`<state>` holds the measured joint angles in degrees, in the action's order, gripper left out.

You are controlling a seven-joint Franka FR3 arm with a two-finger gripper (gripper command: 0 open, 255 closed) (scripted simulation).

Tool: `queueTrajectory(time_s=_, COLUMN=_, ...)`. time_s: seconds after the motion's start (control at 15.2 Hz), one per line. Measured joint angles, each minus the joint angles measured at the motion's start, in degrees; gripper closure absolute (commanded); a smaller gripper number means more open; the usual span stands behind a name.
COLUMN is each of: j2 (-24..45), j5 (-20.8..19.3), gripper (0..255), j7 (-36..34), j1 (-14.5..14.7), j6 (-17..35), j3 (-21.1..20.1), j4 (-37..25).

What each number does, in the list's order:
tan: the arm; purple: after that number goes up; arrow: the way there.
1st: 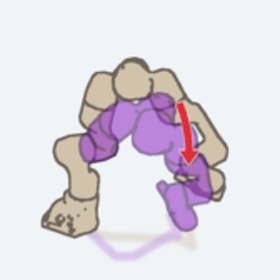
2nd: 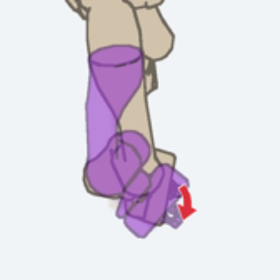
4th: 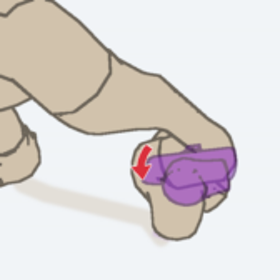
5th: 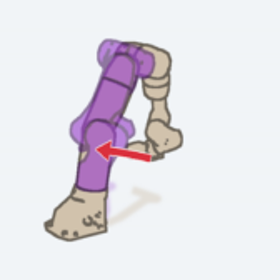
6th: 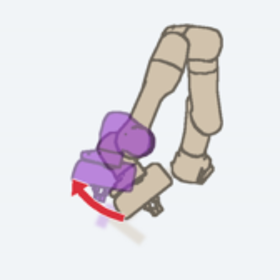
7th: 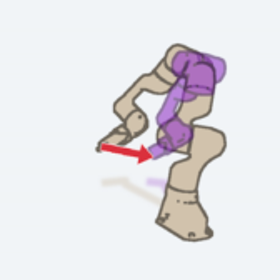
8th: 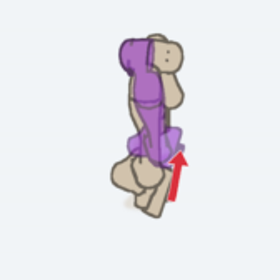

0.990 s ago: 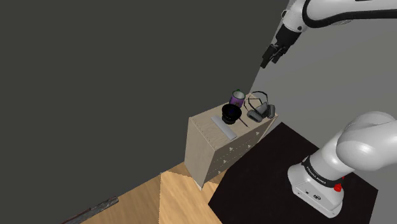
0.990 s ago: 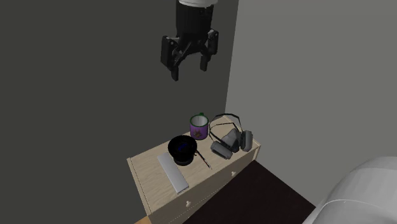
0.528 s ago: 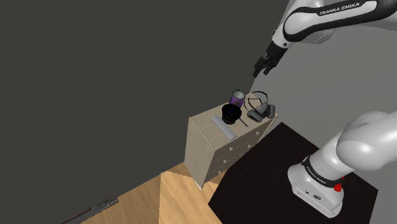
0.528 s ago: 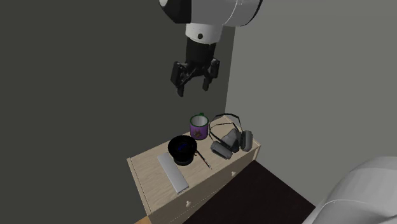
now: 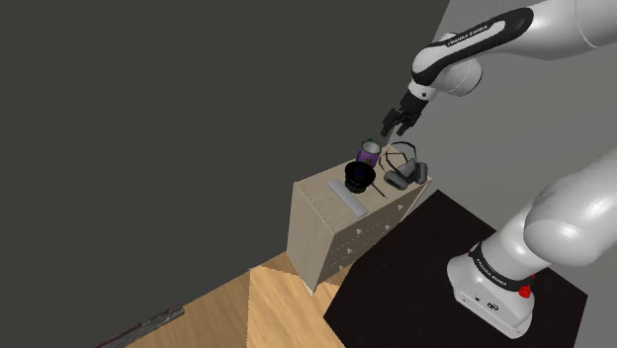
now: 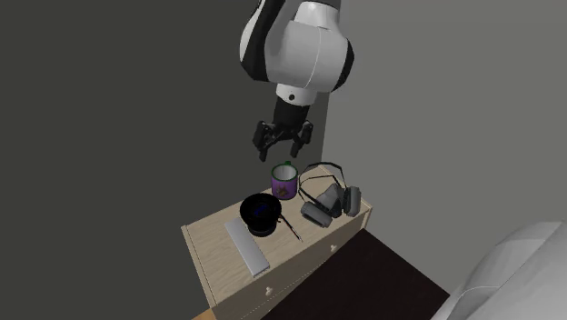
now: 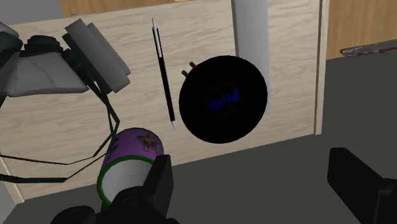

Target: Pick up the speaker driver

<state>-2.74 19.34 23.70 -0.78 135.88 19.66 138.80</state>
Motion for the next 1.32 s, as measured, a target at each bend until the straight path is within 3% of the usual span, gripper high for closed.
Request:
queueTrajectory(time_s=0.33, j2=11.1, j5=12.6, gripper=0, j7=9.3, j1=-1.4, j6=1.8, j3=0.4, j4=-3.4)
queueTrajectory(time_s=0.66, j2=23.4, j5=24.7, gripper=0, j7=16.9, j1=-4.9, j6=2.0, j3=-2.5, j4=-9.0)
queueTrajectory(time_s=0.86, j2=27.2, j5=28.2, gripper=0, j7=19.6, j1=-6.5, j6=2.4, j3=-3.8, j4=-10.4)
queueTrajectory(time_s=1.25, j2=31.9, j5=31.7, gripper=0, j7=22.8, j1=-7.7, j6=4.1, j3=-5.6, j4=-12.2)
queueTrajectory(time_s=1.32, j2=32.3, j5=32.0, gripper=255, j7=23.0, j1=-7.8, j6=4.3, j3=-5.7, j4=-12.4)
